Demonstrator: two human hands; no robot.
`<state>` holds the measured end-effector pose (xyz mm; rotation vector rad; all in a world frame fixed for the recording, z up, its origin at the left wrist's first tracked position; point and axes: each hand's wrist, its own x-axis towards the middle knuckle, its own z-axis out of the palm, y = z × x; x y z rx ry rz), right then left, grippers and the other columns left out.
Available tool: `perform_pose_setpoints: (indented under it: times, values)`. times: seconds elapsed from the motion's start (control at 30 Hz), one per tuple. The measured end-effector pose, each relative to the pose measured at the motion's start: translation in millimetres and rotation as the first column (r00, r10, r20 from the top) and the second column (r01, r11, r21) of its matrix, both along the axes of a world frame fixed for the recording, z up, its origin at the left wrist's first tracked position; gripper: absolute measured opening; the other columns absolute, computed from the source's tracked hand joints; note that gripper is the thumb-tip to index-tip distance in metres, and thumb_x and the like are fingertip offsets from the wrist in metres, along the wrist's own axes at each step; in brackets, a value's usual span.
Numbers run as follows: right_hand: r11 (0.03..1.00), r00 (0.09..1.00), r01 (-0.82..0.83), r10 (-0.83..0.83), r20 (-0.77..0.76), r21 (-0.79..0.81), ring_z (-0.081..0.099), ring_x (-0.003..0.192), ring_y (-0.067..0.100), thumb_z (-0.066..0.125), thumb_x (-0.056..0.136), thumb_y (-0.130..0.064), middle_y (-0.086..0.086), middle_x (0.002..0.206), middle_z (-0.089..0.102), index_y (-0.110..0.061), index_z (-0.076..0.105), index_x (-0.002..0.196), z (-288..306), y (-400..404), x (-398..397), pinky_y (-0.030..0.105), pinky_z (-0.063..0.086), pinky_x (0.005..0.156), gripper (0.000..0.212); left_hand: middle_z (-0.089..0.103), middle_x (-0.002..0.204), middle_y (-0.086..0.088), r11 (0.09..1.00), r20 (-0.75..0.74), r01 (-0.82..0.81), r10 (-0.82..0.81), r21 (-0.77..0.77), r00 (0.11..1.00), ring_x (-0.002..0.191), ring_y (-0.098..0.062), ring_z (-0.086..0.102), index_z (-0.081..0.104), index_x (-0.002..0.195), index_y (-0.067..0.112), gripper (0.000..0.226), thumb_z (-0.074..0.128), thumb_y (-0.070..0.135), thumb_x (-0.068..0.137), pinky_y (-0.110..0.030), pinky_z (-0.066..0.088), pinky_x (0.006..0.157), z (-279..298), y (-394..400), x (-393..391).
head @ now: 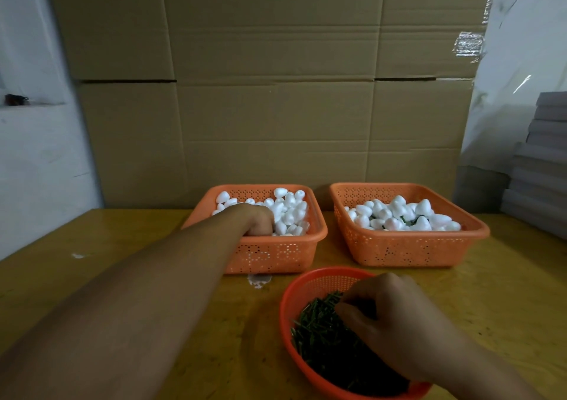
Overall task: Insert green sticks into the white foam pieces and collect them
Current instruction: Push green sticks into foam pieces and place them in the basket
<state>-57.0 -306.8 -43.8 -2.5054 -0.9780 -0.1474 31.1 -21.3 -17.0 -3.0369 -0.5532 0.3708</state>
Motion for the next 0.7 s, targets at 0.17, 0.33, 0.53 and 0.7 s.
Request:
perform_pose_setpoints:
  times: [0.17, 0.33, 0.53, 0.7]
  values:
    - [1.000, 1.000, -0.011, 0.011, -0.010, -0.009, 0.065, 0.073, 0.010, 0.060, 0.090, -0.050, -0.008, 0.082, 0.072, -0.030, 0.073, 0.094, 1.5, 0.0, 0.6, 0.036, 0.055, 0.072, 0.024, 0.038, 0.156, -0.005, 0.999, 0.002, -0.024, 0.024, -0.037, 1.000, 0.144, -0.029, 0.034, 0.048, 0.144, 0.023, 0.055, 0.060, 0.041, 0.094, -0.050, 0.030, 0.115, 2.4, -0.5, -2.9]
    - [1.000, 1.000, -0.011, 0.011, -0.014, -0.015, 0.066, 0.076, 0.012, 0.059, 0.091, -0.050, -0.005, 0.086, 0.073, -0.029, 0.073, 0.097, 2.1, -0.6, 1.5, 0.038, 0.056, 0.073, 0.026, 0.052, 0.141, 0.006, 0.991, 0.049, 0.061, -0.056, -0.118, 0.997, 0.125, -0.019, 0.052, 0.055, 0.141, 0.028, 0.047, 0.064, 0.026, 0.095, -0.031, 0.051, 0.090, 13.8, -5.9, -15.3]
    - [1.000, 1.000, -0.006, 0.006, 0.005, -0.008, 0.063, 0.070, 0.010, 0.060, 0.090, -0.050, -0.007, 0.077, 0.070, -0.029, 0.072, 0.091, 0.6, -1.0, 2.6, 0.037, 0.054, 0.069, 0.024, 0.072, 0.101, -0.004, 0.858, 0.400, 0.126, 0.099, -0.499, 0.911, 0.092, -0.020, 0.071, 0.072, 0.103, 0.021, 0.024, 0.070, 0.004, 0.087, -0.037, 0.061, 0.083, 25.3, -1.4, -26.9]
    - [1.000, 1.000, -0.017, 0.017, -0.004, -0.006, 0.065, 0.073, 0.007, 0.063, 0.090, -0.049, -0.010, 0.081, 0.072, -0.031, 0.074, 0.093, -0.9, 0.2, 3.4, 0.033, 0.055, 0.071, 0.022, 0.070, 0.100, 0.012, 0.788, 0.628, 0.303, 0.133, -0.536, 0.767, 0.089, -0.001, 0.064, 0.071, 0.100, 0.025, 0.017, 0.072, 0.013, 0.089, -0.008, 0.042, 0.061, 28.2, -11.3, -50.8]
